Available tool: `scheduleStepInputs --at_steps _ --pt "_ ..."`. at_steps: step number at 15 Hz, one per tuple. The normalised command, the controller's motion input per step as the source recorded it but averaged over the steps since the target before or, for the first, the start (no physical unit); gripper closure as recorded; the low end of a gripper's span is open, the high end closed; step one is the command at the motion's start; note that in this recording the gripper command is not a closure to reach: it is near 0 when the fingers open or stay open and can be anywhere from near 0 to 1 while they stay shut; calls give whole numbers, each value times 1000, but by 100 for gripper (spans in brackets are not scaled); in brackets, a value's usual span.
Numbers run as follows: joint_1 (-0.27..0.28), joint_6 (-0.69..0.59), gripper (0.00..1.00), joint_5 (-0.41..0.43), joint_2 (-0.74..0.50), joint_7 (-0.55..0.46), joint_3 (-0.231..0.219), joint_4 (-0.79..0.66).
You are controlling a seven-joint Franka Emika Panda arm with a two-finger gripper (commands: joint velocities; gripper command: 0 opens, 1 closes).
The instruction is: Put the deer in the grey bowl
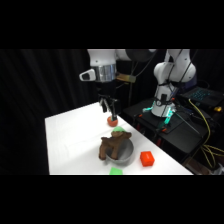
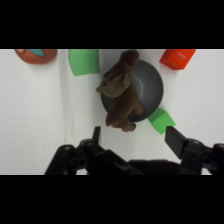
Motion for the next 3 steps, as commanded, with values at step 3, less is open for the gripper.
scheduleStepInputs --at_steps 3 --pt "-38 -313 0 -206 -282 154 1 153"
